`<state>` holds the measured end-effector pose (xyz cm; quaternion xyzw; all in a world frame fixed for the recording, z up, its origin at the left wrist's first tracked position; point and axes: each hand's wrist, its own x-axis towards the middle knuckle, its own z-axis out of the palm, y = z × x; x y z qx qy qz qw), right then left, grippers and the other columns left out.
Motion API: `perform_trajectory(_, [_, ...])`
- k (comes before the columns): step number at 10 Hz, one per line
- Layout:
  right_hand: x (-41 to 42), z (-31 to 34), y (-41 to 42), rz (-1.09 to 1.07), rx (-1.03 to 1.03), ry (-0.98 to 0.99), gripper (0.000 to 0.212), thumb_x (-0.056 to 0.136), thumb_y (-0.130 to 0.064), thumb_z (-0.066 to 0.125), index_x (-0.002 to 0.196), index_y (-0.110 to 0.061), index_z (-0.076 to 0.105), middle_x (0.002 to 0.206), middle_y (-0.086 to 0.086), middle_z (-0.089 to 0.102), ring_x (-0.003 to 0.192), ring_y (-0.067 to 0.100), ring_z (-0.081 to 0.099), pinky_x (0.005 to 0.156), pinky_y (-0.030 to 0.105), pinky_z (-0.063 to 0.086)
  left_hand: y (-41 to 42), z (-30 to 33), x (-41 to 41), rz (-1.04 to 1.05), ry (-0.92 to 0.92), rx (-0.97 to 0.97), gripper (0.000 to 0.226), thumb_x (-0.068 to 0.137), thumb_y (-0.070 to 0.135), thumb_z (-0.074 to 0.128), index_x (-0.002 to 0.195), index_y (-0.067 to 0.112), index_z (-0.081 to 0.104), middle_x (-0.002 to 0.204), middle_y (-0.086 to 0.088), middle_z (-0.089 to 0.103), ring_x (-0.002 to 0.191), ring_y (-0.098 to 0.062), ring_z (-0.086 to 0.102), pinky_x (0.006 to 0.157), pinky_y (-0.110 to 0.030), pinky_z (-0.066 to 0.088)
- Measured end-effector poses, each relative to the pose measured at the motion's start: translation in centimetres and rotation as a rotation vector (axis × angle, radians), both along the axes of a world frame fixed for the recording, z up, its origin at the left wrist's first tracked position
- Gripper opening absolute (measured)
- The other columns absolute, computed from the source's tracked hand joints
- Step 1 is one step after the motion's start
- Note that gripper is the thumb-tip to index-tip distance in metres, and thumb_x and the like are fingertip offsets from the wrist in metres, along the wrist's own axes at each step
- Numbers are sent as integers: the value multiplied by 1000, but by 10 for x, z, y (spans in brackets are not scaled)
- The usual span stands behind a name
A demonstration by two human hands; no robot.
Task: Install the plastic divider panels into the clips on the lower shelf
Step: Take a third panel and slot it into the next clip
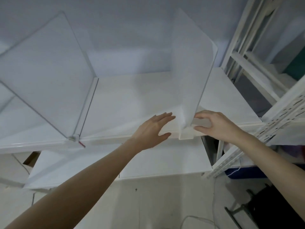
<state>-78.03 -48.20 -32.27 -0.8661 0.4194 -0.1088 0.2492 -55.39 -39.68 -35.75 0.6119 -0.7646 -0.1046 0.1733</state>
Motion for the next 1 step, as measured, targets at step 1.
perform_trajectory(1, [4, 19, 20, -78, -82, -33, 43, 82, -24, 68, 123, -12, 60, 128, 1, 62, 115, 16, 57, 95, 17, 34, 23, 19, 21, -23, -15, -93, 57, 92, 29, 56, 143, 22, 33, 154, 4, 30, 143, -14, 26, 118, -34, 19])
